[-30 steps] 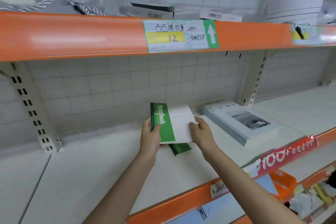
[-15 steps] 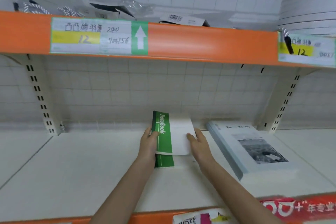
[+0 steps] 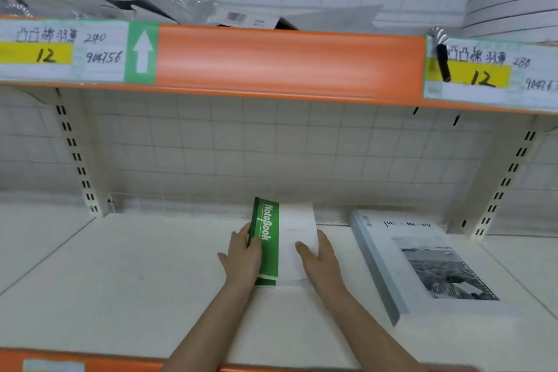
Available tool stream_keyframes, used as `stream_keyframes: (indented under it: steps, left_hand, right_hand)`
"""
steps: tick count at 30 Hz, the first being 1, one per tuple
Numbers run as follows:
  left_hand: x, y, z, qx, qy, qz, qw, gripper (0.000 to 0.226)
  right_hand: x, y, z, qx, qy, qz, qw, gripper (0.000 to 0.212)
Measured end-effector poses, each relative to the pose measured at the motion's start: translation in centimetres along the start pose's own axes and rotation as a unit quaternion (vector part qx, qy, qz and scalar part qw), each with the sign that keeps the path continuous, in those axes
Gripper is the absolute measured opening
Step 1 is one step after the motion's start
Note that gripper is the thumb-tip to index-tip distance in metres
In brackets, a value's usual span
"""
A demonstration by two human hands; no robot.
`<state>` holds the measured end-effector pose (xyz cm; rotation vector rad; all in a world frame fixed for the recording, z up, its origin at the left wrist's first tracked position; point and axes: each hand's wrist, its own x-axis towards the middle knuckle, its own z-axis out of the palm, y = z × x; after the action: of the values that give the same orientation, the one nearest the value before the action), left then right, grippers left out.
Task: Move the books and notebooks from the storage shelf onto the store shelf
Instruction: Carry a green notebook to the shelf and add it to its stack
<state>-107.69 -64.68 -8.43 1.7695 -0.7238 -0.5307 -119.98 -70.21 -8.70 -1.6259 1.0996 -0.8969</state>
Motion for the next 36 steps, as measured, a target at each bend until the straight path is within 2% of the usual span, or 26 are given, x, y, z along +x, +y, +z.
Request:
stream_keyframes:
  steps: [4,10,15,20,23,26,28,31,33,36]
  left_hand:
    - [0.3,-0.6,0.5,0.045,0.002,0.019,0.999,0.041]
    - [0.9,-1.8,0.8,0.132,0.007,0.041,0.990,0.033]
    - [1.6,-2.8,1.0,0.224,0.008,0.054,0.973,0.030]
    - [1.7,-3.0,0.7,0.259,0.004,0.058,0.964,0.025]
    - [1.5,-2.9,0.5,0.257,0.002,0.062,0.965,0.025]
    - [0.8,-2.8,-0.4,0.284,0.026,0.082,0.955,0.048]
    - [0.3,-2.5,-1.4,0.306,0.019,0.111,0.945,0.061]
    - [0.1,-2.7,-2.8,0.333,-0.077,0.136,0.930,0.090]
    - [0.1,-3.4,-3.7,0.324,-0.147,0.148,0.923,0.113]
    - [-0.2,-4.4,-4.4,0.332,-0.167,0.201,0.906,0.119]
  right_hand:
    - [0.3,0.5,0.3,-0.041,-0.007,0.014,0.999,0.064]
    - [0.6,1.1,0.3,-0.082,-0.030,0.043,0.995,0.078]
    - [0.5,1.2,0.3,-0.149,-0.046,0.049,0.987,0.081]
    - [0.2,1.1,0.2,-0.218,-0.059,0.033,0.974,0.076]
    - [0.0,1.1,0.0,-0.227,-0.060,0.011,0.972,0.082]
    - [-0.1,1.2,-0.7,-0.192,-0.050,-0.027,0.980,0.096]
    - [-0.3,1.3,-1.2,-0.208,-0.068,-0.044,0.975,0.109]
    - [-0.6,1.8,-1.4,-0.297,-0.125,-0.056,0.945,0.127]
    - [-0.7,2.0,-1.2,-0.333,-0.138,-0.064,0.931,0.130]
    - [-0.4,2.2,-1.3,-0.350,-0.123,-0.077,0.925,0.129]
